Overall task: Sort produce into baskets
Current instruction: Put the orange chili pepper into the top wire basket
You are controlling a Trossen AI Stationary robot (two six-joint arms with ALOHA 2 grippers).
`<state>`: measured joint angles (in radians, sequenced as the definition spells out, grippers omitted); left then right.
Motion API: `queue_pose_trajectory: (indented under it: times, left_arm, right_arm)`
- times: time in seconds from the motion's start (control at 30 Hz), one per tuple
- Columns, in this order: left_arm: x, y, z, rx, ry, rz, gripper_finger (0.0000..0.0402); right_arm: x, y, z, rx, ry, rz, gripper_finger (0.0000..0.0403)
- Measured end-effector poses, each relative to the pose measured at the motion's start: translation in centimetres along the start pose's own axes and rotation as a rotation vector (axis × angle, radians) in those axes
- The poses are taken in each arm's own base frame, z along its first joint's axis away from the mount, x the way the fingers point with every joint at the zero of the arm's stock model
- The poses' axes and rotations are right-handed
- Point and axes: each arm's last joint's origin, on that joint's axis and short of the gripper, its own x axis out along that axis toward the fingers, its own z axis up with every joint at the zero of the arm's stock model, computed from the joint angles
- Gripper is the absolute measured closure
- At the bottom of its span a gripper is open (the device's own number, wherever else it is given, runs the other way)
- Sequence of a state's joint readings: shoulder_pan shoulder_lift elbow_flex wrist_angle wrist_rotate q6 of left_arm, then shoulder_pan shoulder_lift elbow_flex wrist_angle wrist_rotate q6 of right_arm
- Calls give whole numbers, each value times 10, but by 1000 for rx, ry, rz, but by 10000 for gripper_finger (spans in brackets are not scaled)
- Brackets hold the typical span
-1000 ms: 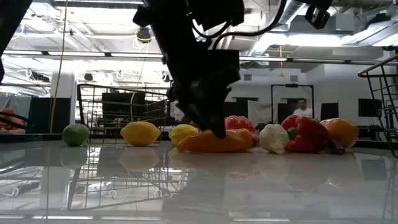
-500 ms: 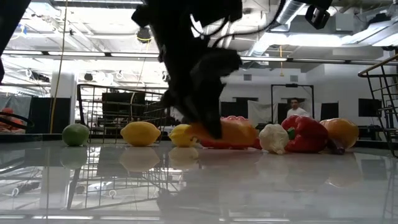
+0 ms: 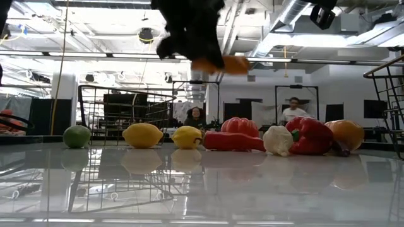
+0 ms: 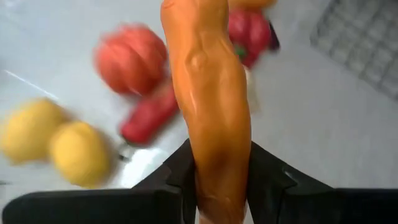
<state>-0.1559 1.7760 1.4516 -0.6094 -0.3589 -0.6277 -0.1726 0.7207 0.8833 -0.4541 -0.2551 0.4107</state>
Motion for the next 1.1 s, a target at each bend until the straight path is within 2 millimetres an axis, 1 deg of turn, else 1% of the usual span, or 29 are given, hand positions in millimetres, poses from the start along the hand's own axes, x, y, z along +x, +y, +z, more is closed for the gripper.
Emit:
queue_pose_trajectory:
  times: [0.1, 0.17, 0.4, 0.5, 0.63, 0.73, 0.87, 0.97, 1.1]
  left_arm:
    - [-16, 11, 9, -12, -45, 36, 316]
    - [-26, 20, 12, -20, -52, 76, 314]
    - [-66, 56, 9, -51, -30, 292, 312]
    - [-77, 75, 2, -86, -22, 321, 312]
    - [-87, 104, -15, -195, 11, 326, 312]
    - [-94, 126, -33, -297, 56, 342, 312]
    - [-100, 151, -60, -451, 104, 380, 308]
    - [-100, 165, -74, -527, 131, 386, 291]
    - [-97, 176, -81, -564, 190, 402, 242]
  right_arm:
    - [2, -1, 0, 1, -1, -16, 297]
    - [3, -1, 0, 2, 2, -18, 297]
    - [8, -2, 2, 10, 0, -20, 297]
    - [11, -3, 1, 12, 6, -26, 297]
    - [17, -4, 3, 11, 4, -25, 297]
    - [21, -5, 3, 14, 12, -29, 297]
    - [27, -7, 3, 25, 20, -34, 297]
    - [32, -7, 6, 36, -6, -25, 297]
    - [39, -8, 10, 45, -29, -21, 297]
